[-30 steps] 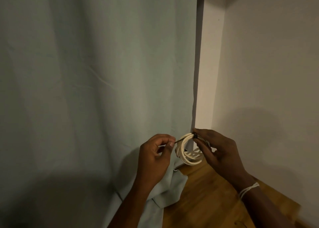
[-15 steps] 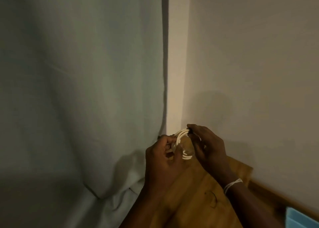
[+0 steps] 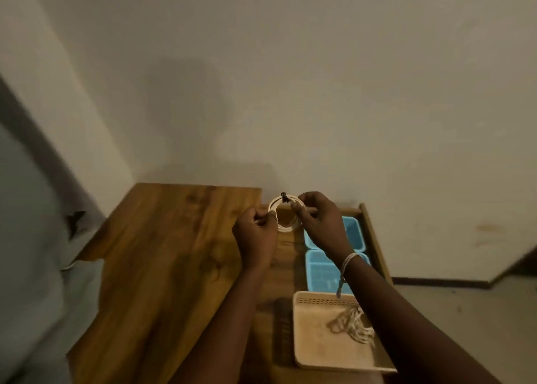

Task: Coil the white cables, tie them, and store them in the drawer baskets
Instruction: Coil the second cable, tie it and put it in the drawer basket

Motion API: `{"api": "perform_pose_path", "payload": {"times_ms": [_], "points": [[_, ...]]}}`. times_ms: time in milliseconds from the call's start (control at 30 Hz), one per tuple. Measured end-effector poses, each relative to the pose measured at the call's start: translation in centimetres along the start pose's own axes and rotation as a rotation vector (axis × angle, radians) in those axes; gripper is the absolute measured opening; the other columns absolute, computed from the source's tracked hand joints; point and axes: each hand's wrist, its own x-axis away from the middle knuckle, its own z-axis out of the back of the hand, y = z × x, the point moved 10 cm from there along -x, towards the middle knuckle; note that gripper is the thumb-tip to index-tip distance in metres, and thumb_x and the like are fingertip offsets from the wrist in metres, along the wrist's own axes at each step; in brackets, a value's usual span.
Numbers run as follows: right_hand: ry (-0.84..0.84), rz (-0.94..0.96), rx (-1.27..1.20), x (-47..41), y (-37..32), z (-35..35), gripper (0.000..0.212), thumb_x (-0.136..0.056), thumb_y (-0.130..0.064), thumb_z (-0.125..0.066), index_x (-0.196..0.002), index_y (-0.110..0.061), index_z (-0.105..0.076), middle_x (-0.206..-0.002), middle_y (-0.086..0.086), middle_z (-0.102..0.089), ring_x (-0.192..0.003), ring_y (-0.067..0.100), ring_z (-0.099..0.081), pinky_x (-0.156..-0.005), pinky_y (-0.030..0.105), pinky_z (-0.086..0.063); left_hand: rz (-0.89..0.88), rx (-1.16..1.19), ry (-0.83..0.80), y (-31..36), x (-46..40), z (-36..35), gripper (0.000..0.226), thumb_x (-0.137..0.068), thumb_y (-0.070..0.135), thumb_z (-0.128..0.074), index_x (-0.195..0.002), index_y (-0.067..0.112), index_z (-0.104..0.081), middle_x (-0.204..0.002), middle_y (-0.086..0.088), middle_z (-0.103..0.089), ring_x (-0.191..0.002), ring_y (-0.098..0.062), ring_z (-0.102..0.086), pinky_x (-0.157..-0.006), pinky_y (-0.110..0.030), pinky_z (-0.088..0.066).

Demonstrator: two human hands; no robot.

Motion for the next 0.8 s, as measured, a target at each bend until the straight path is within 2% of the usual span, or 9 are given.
{"api": "perform_pose_path", "payload": {"times_ms": [67, 167, 267, 333, 400, 500, 633, 733, 800], "points": [[0.015, -0.12, 0.036, -1.2, 6.8, 2.6, 0.024, -0.087, -0.039, -0.071, -0.101, -0.02, -0.07, -0.096, -0.008, -0.073, -0.085, 0.008, -0.07, -0.07, 0.026, -0.059, 0.074, -0.036, -0.088, -2.6, 0.7, -6.8, 0.007, -0.081, 0.011, -0.072, -0.076, 0.011, -0.068, -0.071, 0.008, -0.066, -0.067, -0.006, -0.064, -0.06, -0.026, -0.055], [0.007, -0.316, 0.077, -1.8, 17.0, 5.4, 0.024, -0.086, -0.031, -0.073, -0.105, -0.016, -0.071, -0.096, -0.003, -0.074, -0.079, 0.011, -0.073, -0.072, 0.031, -0.061, 0.171, -0.1, -0.226, -7.6, 2.3, -15.9, 0.01, -0.081, 0.01, -0.071, -0.073, 0.009, -0.066, -0.069, 0.006, -0.064, -0.066, -0.01, -0.062, -0.057, -0.022, -0.047], [-0.031, -0.507, 0.176, -0.7, 26.3, 6.9, 0.017, -0.085, -0.022, -0.073, -0.099, -0.012, -0.07, -0.085, 0.003, -0.072, -0.069, 0.015, -0.071, -0.063, 0.025, -0.058, 0.271, -0.179, -0.376, -13.7, 4.8, -23.1, 0.012, -0.078, 0.007, -0.072, -0.069, 0.007, -0.064, -0.066, 0.002, -0.062, -0.066, -0.015, -0.06, -0.056, -0.023, -0.043], [-0.057, -0.631, 0.254, 0.7, 31.4, 7.3, 0.008, -0.084, -0.014, -0.07, -0.091, -0.011, -0.069, -0.078, 0.005, -0.071, -0.066, 0.015, -0.067, -0.06, 0.022, -0.051, 0.382, -0.255, -0.494, -18.7, 7.0, -26.9, 0.015, -0.074, 0.007, -0.075, -0.065, 0.008, -0.064, -0.066, -0.002, -0.065, -0.065, -0.018, -0.061, -0.06, -0.025, -0.045], [-0.097, -0.739, 0.355, 2.4, 35.7, 7.3, 0.01, -0.087, -0.015, -0.066, -0.091, -0.008, -0.071, -0.086, 0.01, -0.073, -0.076, 0.023, -0.068, -0.066, 0.025, -0.047, 0.51, -0.324, -0.592, -23.2, 9.6, -29.4, 0.016, -0.072, 0.011, -0.078, -0.063, 0.01, -0.064, -0.068, -0.004, -0.069, -0.069, -0.022, -0.066, -0.066, -0.03, -0.052], [-0.172, -0.763, 0.541, 3.0, 38.4, 6.3, 0.018, -0.092, -0.023, -0.058, -0.094, -0.011, -0.07, -0.093, 0.01, -0.074, -0.086, 0.028, -0.07, -0.067, 0.027, -0.047, 0.634, -0.376, -0.59, -26.4, 10.8, -30.1, 0.012, -0.074, 0.013, -0.076, -0.068, 0.01, -0.067, -0.071, -0.005, -0.069, -0.075, -0.026, -0.067, -0.068, -0.029, -0.051], [-0.337, -0.69, 0.801, 2.2, 38.3, 4.4, 0.017, -0.095, -0.017, -0.048, -0.097, -0.013, -0.064, -0.096, 0.009, -0.072, -0.092, 0.03, -0.07, -0.073, 0.037, -0.056, 0.637, -0.407, -0.583, -27.1, 10.5, -30.8, 0.008, -0.077, 0.009, -0.074, -0.073, 0.003, -0.07, -0.073, -0.009, -0.069, -0.074, -0.024, -0.064, -0.066, -0.024, -0.043], [-0.405, -0.656, 0.849, 1.4, 38.2, 3.9, 0.022, -0.097, -0.014, -0.045, -0.103, -0.01, -0.065, -0.104, 0.011, -0.073, -0.098, 0.03, -0.069, -0.079, 0.038, -0.055, 0.594, -0.408, -0.55, -26.5, 9.9, -31.2, 0.007, -0.077, 0.006, -0.073, -0.072, 0.002, -0.07, -0.077, -0.013, -0.072, -0.076, -0.027, -0.064, -0.071, -0.029, -0.048], [-0.422, -0.647, 0.844, 1.2, 38.4, 3.7, 0.023, -0.098, -0.013, -0.044, -0.107, -0.009, -0.064, -0.108, 0.012, -0.072, -0.101, 0.031, -0.068, -0.082, 0.038, -0.054, 0.578, -0.397, -0.525, -26.2, 9.7, -31.1, 0.008, -0.077, 0.005, -0.074, -0.07, 0.002, -0.069, -0.077, -0.014, -0.072, -0.074, -0.025, -0.064, -0.069, -0.028, -0.046]]}}
